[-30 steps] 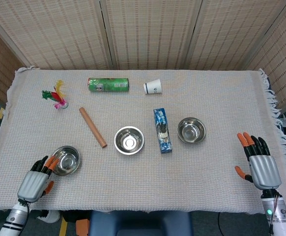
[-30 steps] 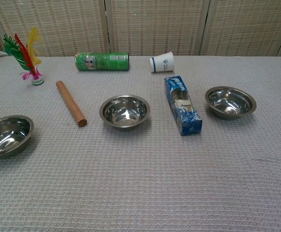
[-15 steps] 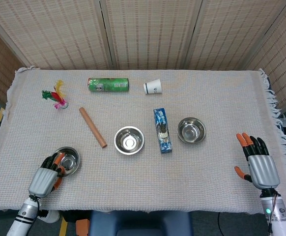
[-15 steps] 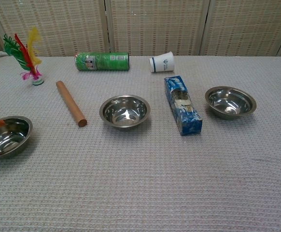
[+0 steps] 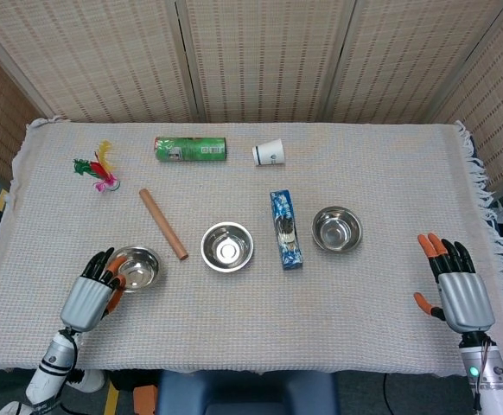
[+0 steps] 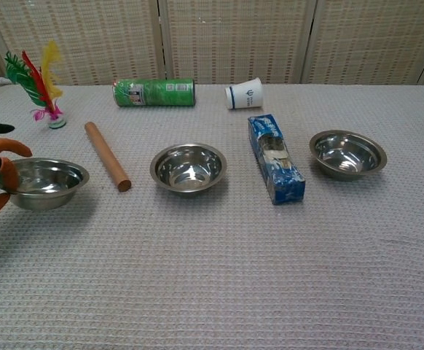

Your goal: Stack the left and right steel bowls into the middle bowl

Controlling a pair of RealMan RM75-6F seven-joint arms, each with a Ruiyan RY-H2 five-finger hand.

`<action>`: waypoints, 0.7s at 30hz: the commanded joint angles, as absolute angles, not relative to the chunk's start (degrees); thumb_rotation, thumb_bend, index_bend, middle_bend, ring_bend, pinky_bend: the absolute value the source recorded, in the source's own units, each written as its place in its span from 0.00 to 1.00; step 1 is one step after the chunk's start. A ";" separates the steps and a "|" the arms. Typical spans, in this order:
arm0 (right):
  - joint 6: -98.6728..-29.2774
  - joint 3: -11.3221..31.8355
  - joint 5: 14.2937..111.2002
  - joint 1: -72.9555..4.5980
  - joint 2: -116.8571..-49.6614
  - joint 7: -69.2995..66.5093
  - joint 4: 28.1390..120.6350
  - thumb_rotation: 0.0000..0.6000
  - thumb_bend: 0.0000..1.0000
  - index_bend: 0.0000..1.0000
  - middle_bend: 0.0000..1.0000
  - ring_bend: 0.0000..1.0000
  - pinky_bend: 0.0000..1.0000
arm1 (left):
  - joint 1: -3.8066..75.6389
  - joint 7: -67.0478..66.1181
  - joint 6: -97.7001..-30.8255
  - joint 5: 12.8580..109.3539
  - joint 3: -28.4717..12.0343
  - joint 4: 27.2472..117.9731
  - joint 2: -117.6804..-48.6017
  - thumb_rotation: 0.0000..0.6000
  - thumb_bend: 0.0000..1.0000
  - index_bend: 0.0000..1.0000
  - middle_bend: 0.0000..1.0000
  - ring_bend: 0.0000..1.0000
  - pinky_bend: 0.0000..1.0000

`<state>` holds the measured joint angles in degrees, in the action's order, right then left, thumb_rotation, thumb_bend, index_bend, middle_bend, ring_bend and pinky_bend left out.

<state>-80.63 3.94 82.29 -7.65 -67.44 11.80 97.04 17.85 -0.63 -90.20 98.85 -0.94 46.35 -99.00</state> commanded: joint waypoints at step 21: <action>-80.45 6.45 77.63 -7.74 -66.57 10.95 96.60 1.00 0.14 0.00 0.00 0.00 0.00 | 38.61 0.76 -74.04 95.51 -8.22 45.75 -107.04 1.00 0.55 0.67 0.20 0.05 0.17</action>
